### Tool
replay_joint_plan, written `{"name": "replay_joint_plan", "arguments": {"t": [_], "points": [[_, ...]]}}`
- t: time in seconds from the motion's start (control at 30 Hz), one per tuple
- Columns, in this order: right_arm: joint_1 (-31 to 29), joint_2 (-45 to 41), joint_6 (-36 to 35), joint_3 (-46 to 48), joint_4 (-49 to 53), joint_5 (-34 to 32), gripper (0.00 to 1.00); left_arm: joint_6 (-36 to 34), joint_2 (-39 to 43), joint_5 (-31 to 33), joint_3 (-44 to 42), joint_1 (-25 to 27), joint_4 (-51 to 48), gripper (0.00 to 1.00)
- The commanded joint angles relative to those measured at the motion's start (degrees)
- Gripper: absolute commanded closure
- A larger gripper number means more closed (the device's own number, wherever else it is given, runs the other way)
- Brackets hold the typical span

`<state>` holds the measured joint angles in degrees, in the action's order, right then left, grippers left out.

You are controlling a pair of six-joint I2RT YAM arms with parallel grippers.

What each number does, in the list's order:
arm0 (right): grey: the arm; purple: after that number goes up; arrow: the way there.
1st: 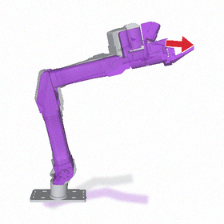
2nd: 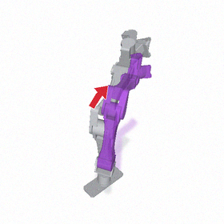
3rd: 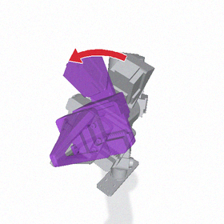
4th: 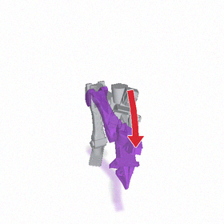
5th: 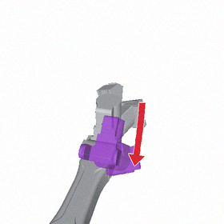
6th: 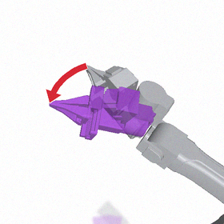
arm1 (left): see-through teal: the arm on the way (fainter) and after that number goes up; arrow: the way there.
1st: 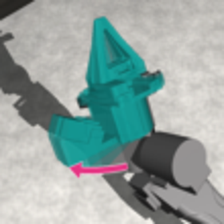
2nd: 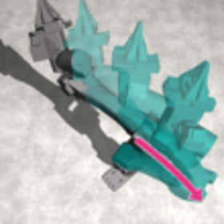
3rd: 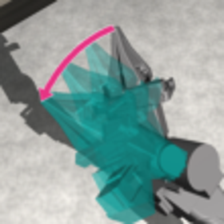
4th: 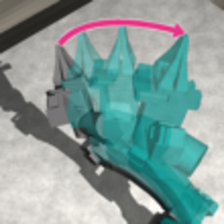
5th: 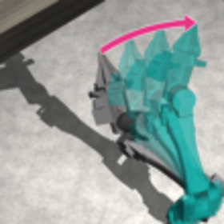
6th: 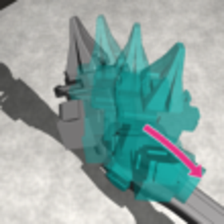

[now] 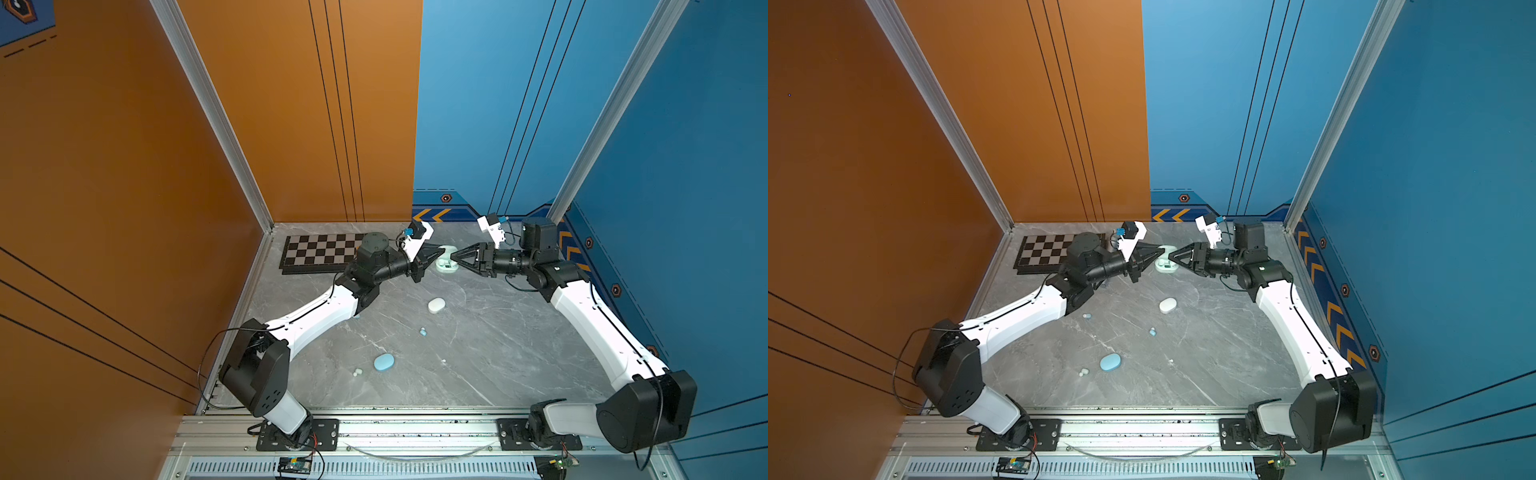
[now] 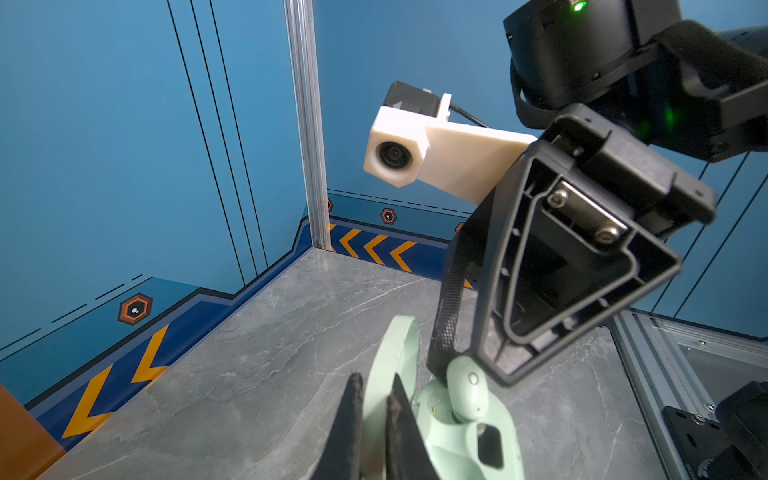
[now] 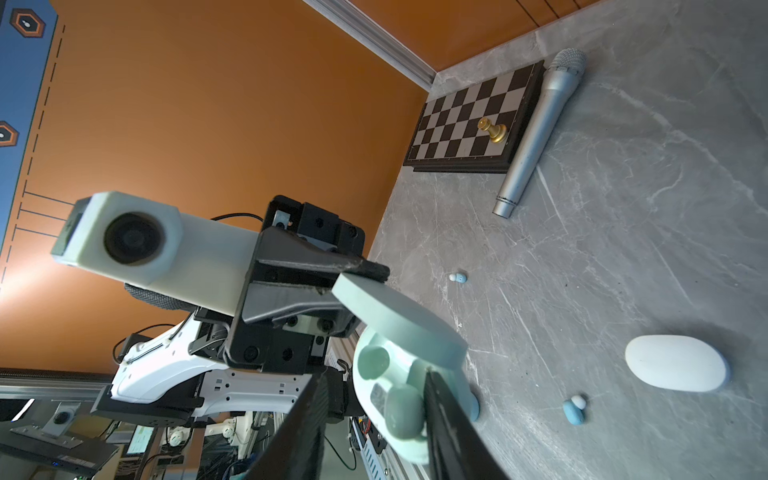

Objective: Insert the wireless bluetooth earbuds into the charging case
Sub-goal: 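Press the earbud into a slot of the case with the right gripper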

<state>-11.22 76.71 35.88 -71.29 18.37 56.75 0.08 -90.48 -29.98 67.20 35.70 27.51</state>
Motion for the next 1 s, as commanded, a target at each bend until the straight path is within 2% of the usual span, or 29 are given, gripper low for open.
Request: {"name": "replay_joint_plan", "arguments": {"t": [0.0, 0.1, 0.33, 0.6, 0.97], "points": [[1.21, -1.33, -0.78, -1.84, -0.27, -4.03, 0.53, 0.75, 0.11, -1.38, 1.36, 0.43, 1.94, 1.00], [1.91, -1.78, -0.11, -3.55, -0.22, -6.01, 0.49, 0.70, -0.21, -1.81, 1.35, 0.59, 1.94, 1.00], [2.29, -3.04, 1.49, -5.29, 0.08, -7.95, 0.49, 0.42, -0.93, -1.00, 1.27, 1.03, 3.24, 1.00], [1.45, -7.26, -7.88, -3.16, 12.65, -10.95, 0.49, -0.08, -1.45, 0.22, 2.16, 1.10, 3.98, 1.00], [-1.34, -8.01, -10.39, 0.79, 15.29, -12.95, 0.51, -0.08, -1.39, 0.17, 2.33, 1.04, 3.96, 1.00]]}}
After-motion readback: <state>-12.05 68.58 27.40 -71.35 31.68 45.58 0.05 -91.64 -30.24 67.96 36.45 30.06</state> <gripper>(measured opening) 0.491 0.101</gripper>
